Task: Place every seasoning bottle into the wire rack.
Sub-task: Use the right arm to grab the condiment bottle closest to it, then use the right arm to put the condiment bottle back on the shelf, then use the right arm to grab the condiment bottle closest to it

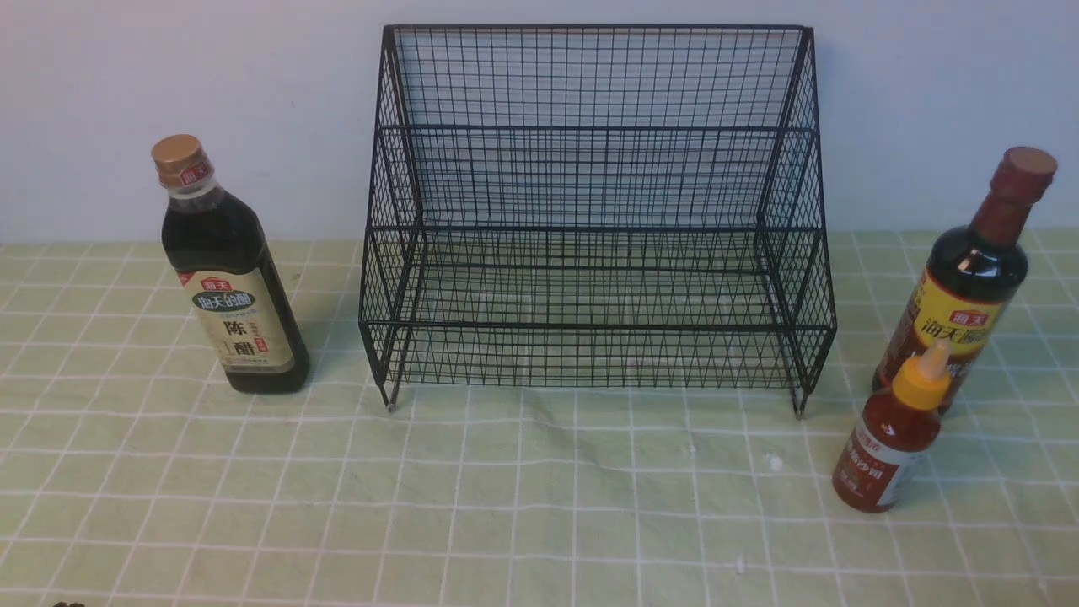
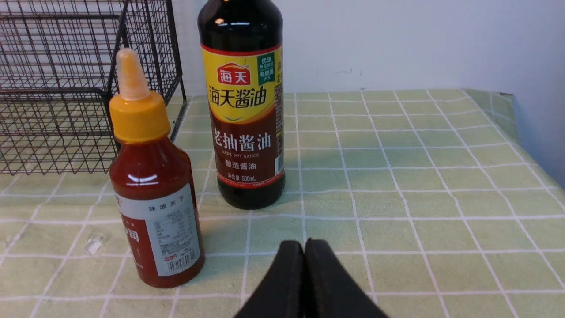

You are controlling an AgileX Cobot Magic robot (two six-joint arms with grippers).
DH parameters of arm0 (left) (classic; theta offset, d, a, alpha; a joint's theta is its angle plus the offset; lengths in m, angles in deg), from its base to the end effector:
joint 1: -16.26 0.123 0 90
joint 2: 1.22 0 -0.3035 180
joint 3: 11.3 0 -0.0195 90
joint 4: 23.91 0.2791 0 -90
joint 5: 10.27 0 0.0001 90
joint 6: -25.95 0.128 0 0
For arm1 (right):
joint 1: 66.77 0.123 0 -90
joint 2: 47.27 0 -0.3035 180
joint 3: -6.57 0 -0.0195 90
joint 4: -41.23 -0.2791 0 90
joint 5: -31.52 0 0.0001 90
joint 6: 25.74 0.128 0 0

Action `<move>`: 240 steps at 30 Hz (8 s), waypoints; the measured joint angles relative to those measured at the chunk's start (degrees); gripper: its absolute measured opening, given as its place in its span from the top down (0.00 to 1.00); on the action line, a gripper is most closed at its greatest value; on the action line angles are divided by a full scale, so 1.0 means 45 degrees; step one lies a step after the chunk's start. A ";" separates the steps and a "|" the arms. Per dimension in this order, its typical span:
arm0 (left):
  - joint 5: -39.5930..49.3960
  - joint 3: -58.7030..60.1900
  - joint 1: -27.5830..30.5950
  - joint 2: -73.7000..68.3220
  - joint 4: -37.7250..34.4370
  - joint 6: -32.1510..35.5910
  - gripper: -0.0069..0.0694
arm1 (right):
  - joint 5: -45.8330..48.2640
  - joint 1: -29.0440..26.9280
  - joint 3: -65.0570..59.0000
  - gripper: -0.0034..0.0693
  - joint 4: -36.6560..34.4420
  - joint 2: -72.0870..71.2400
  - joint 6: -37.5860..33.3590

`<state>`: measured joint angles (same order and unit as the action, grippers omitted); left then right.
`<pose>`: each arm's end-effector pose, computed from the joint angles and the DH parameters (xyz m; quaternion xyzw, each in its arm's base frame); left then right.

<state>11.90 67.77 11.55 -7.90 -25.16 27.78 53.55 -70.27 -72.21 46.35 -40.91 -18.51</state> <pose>0.0968 -0.0090 0.1590 0.0404 0.8076 -0.0241 0.5879 0.0966 -0.0102 0.1620 0.0519 0.8026 -0.0187 0.5940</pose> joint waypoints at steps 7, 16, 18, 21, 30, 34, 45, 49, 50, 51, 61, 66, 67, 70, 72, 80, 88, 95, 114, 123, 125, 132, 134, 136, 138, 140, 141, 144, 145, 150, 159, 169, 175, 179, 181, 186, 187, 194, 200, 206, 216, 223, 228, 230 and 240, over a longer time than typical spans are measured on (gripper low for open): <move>0.0000 0.0000 0.0000 0.0000 0.0000 0.0000 0.92 | 0.0000 0.0000 0.0000 0.97 0.0000 0.0000 0.0000; 0.0000 0.0000 0.0000 0.0000 0.0000 0.0000 0.92 | 0.0000 0.0000 0.0000 0.97 0.0000 0.0000 -0.0086; 0.0000 0.0000 0.0000 0.0000 0.0000 0.0000 0.92 | 0.0000 0.0000 0.0000 0.97 0.0000 0.0000 -0.0086; 0.0000 0.0000 0.0000 0.0000 0.0000 0.0000 0.92 | 0.0000 0.0000 0.0000 0.97 0.0000 0.0000 -0.0086; 0.0000 0.0000 0.0000 0.0000 0.0000 0.0000 0.92 | 0.0000 0.0000 0.0000 0.97 0.0000 0.0000 -0.0097; 0.0000 0.0000 0.0000 0.0000 0.0000 0.0000 0.92 | -0.0030 0.0000 -0.0012 0.97 -0.0036 0.0000 -0.0084; 0.0000 0.0000 0.0000 0.0000 0.0000 0.0000 0.92 | -0.4067 -0.0029 -0.0105 0.97 -0.7741 0.0000 0.1904; 0.0000 0.0000 0.0000 0.0000 0.0000 0.0000 0.92 | -0.5003 -0.0122 -0.0105 0.97 -0.8667 0.0000 0.1617; 0.0000 0.0000 0.0000 0.0000 0.0000 0.0000 0.92 | -0.5125 -0.0131 -0.0105 0.97 -0.8757 0.0000 0.1529; 0.0000 0.0000 0.0000 0.0000 0.0000 0.0000 0.92 | -0.5265 -0.0131 -0.0105 0.97 -0.8886 0.0000 0.1500; 0.0000 0.0000 0.0000 0.0000 0.0000 0.0000 0.92 | -0.1602 -0.0131 0.3128 0.97 -0.6568 0.1203 -0.0468; 0.0000 0.0000 0.0000 0.0000 0.0000 0.0000 0.92 | 0.2587 -0.0131 0.6541 0.97 -0.5769 0.4845 -0.1501; 0.0000 0.0000 0.0000 0.0000 0.0000 0.0000 0.92 | 0.3682 -0.0131 0.7319 0.97 -0.5723 0.5948 -0.1903; 0.0000 0.0000 0.0000 0.0000 0.0000 0.0000 0.92 | 0.5847 -0.0131 0.8984 0.97 -0.5822 0.8634 -0.3249; 0.0000 0.0000 0.0000 0.0000 0.0000 0.0000 0.92 | 0.6573 -0.0131 0.9761 0.97 -0.6043 1.0090 -0.3858; 0.0000 0.0000 0.0000 0.0000 0.0000 0.0000 0.92 | 0.7160 0.0229 1.1346 0.96 -0.6857 1.3998 -0.5718; 0.0000 0.0000 0.0000 0.0000 0.0000 0.0000 0.92 | 0.4866 0.2429 1.1468 0.87 -0.5108 1.5008 -0.5699; 0.0000 0.0000 0.0000 0.0000 0.0000 0.0000 0.92 | 0.3268 0.2797 1.1492 0.48 -0.3444 1.5705 -0.4792; 0.0000 0.0000 0.0000 0.0000 0.0000 0.0000 0.92 | 0.2490 0.2797 1.1492 0.41 -0.2669 1.8992 -0.3382; 0.0000 0.0000 0.0000 0.0000 0.0000 0.0000 0.92 | 0.4878 0.2797 1.2297 0.55 -0.2762 1.7632 -0.3591; 0.0000 0.0000 0.0000 0.0000 0.0000 0.0000 0.92 | 0.5427 0.2797 1.2830 0.55 -0.2918 1.7128 -0.3858; 0.0000 0.0000 0.0000 0.0000 0.0000 0.0000 0.92 | 0.7059 0.2797 1.5752 0.55 -0.5285 1.6198 -0.5791; 0.0000 0.0000 0.0000 0.0000 0.0000 0.0000 0.92 | 0.7170 0.2870 1.6382 0.55 -0.5859 1.6390 -0.6176; 0.0000 0.0000 0.0000 0.0000 0.0000 0.0000 0.92 | 0.7216 0.3128 1.7063 0.55 -0.6070 1.6806 -0.6589; 0.0000 0.0000 0.0000 0.0000 0.0000 0.0000 0.92 | 0.7226 0.3535 1.7578 0.55 -0.6098 1.7285 -0.6821; 0.0000 0.0000 0.0000 0.0000 0.0000 0.0000 0.92 | 0.7210 0.3810 1.7900 0.55 -0.6052 1.7663 -0.6907; 0.0000 0.0000 0.0000 0.0000 0.0000 0.0000 0.92 | 0.7153 0.4113 1.8273 0.55 -0.5931 1.8146 -0.6957; 0.0000 0.0000 0.0000 0.0000 0.0000 0.0000 0.92 | 0.6809 0.4629 1.9202 0.55 -0.5507 1.9459 -0.6997; 0.0000 0.0000 0.0000 0.0000 0.0000 0.0000 0.92 | 0.6809 0.4629 1.9252 0.55 -0.5507 1.9536 -0.7012; 0.0000 0.0000 0.0000 0.0000 0.0000 0.0000 0.92 | 0.6564 0.4845 2.0192 0.55 -0.4971 2.1308 -0.7012; 0.0000 0.0000 0.0000 0.0000 0.0000 0.0000 0.92 | 0.6272 0.4845 2.0278 0.55 -0.4417 2.2946 -0.7052; 0.0000 0.0000 0.0000 0.0000 0.0000 0.0000 0.92 | 0.6497 0.4854 2.0341 0.55 -0.4377 2.3775 -0.7052; 0.0000 0.0000 0.0000 0.0000 0.0000 0.0000 0.92 | 0.6874 0.4854 2.0356 0.45 -0.4213 2.3787 -0.6984; 0.0000 0.0000 0.0000 0.0000 0.0000 0.0000 0.92 | 0.7353 0.4854 2.0544 0.30 -0.4013 2.3366 -0.6012; 0.0000 0.0000 0.0000 0.0000 0.0000 0.0000 0.92 | 0.7928 0.4854 2.0872 0.26 -0.3720 2.3014 -0.5533; 0.0000 0.0000 0.0000 0.0000 0.0000 0.0000 0.92 | 0.9959 0.4854 2.2287 0.27 -0.2020 2.1859 -0.4764; 0.0000 0.0000 0.0000 0.0000 0.0000 0.0000 0.92 | 1.0276 0.4854 2.2508 0.29 -0.1587 2.1623 -0.4593; 0.0000 0.0000 0.0000 0.0000 0.0000 0.0000 0.92 | 1.1052 0.3835 2.2480 0.59 0.0848 1.9195 -0.2322; 0.0000 0.0000 0.0000 0.0000 0.0000 0.0000 0.92 | 0.9659 0.1771 1.9389 0.88 0.0691 1.7126 -0.1430; 0.0000 0.0000 0.0000 0.0000 0.0000 0.0000 0.92 | 0.5462 0.0811 1.6016 0.97 -0.1138 1.5730 -0.1194; 0.0000 0.0000 0.0000 0.0000 0.0000 0.0000 0.92 | 0.2587 0.0771 1.5115 0.68 -0.3682 1.6715 -0.3958; 0.0000 0.0000 0.0000 0.0000 0.0000 0.0000 0.92 | 0.2276 0.0771 1.5115 0.24 -0.3586 1.7589 -0.4039; 0.0000 0.0000 0.0000 0.0000 0.0000 0.0000 0.92 | 0.2634 0.0771 1.5115 0.07 -0.3442 1.8509 -0.4039; 0.0000 0.0000 0.0000 0.0000 0.0000 0.0000 0.92 | 0.2914 0.0771 1.5115 0.06 -0.3184 1.8889 -0.4039; 0.0000 0.0000 0.0000 0.0000 0.0000 0.0000 0.92 | 0.2722 0.0771 1.5115 0.53 -0.2891 1.9624 -0.4039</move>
<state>11.90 67.77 11.55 -7.90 -25.16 27.78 65.80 -66.80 -4.19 33.34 47.40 -36.69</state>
